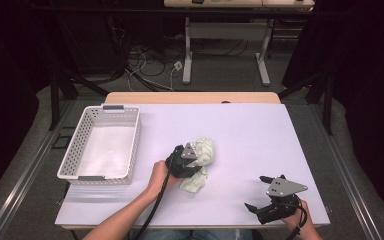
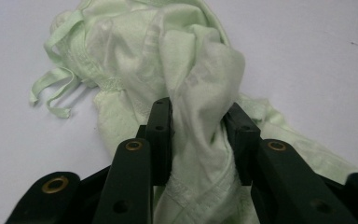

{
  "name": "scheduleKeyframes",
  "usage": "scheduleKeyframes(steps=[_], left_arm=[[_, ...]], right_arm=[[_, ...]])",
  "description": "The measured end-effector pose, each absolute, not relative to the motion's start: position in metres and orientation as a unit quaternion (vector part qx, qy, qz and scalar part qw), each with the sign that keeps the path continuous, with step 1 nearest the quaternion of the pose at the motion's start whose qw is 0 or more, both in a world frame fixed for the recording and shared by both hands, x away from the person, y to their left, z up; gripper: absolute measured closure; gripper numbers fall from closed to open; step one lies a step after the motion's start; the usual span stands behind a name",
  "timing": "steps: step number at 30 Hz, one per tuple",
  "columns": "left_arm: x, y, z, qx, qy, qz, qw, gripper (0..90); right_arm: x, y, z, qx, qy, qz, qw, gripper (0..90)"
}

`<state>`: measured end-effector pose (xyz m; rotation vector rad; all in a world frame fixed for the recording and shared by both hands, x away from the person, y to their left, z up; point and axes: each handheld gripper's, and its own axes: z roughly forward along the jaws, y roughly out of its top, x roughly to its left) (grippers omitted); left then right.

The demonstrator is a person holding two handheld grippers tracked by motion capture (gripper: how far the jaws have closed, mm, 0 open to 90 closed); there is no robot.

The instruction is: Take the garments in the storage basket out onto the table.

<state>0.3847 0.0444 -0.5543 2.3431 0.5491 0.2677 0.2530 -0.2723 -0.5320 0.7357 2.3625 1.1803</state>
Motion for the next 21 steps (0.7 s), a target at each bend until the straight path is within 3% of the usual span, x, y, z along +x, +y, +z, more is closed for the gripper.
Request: scheduleKeyframes(steps=[6,14,21], left_arm=[[0.385,0.045,-0.556,0.904,0.213,0.099,0.359,64.3],[0.382,0.048,-0.551,0.898,0.231,0.099,0.361,21.5],[0.376,0.064,-0.537,0.887,0.247,0.103,0.376,9.7]], right_arm=[[0.253,-0.272,-0.532,0.264,0.845,0.422,0.195,1.8],[0.251,-0.275,-0.531,0.263,0.844,0.423,0.198,1.9],[0.251,-0.275,-0.53,0.264,0.844,0.421,0.2,1.9]])
